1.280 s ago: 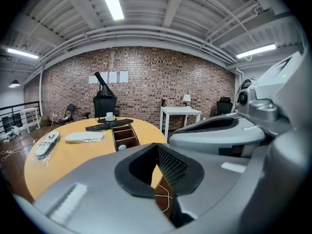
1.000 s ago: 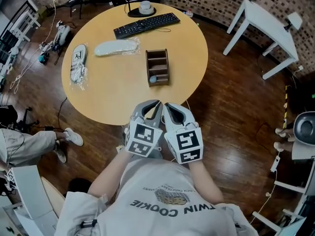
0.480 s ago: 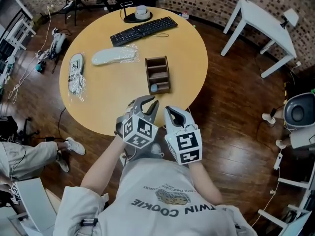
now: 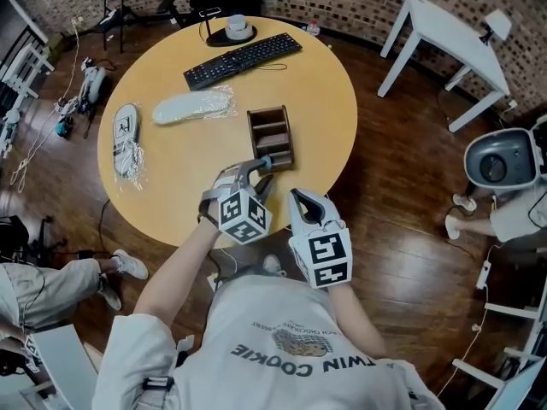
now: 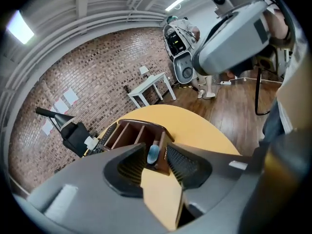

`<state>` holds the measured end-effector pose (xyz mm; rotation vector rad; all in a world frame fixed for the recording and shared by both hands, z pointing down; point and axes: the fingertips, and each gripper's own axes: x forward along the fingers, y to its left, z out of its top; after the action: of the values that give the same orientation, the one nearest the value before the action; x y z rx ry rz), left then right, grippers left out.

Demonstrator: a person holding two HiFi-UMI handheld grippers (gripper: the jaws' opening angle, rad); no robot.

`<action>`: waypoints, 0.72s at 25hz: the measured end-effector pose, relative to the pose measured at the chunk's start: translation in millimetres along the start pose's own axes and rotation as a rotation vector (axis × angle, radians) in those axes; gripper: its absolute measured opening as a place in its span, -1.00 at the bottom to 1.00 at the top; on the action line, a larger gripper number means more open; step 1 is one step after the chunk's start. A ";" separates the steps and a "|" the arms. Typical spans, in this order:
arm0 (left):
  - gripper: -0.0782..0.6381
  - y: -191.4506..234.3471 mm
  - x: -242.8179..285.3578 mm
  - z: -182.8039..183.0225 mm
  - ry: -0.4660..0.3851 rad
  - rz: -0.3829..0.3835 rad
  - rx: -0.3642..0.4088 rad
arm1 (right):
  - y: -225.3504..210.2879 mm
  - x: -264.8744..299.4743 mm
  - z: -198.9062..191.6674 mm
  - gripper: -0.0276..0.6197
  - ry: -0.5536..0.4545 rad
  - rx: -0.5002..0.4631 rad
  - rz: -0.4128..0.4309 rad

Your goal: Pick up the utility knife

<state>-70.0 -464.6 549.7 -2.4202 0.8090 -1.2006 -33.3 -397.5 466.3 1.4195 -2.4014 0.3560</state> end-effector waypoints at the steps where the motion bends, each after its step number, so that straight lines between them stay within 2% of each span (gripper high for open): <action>1: -0.38 0.6 3.8 -2.5 0.008 -0.003 0.016 | -1.6 1.1 -3.0 -0.91 0.005 0.002 -0.002; 10: -0.39 2.3 27.8 -12.2 0.055 -0.021 0.120 | -7.8 9.3 -5.7 -0.91 0.024 0.016 -0.015; 12: -0.54 3.0 30.2 -10.0 0.049 -0.017 0.139 | -9.9 9.0 -5.7 -0.91 0.026 0.019 -0.021; 18: -0.58 6.1 30.2 -9.7 0.043 -0.010 0.138 | -18.6 6.6 -4.6 -0.91 0.027 0.023 -0.049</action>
<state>-65.2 -488.2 571.1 -2.2977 0.7031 -1.2722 -19.2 -409.9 474.0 1.4712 -2.3440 0.3892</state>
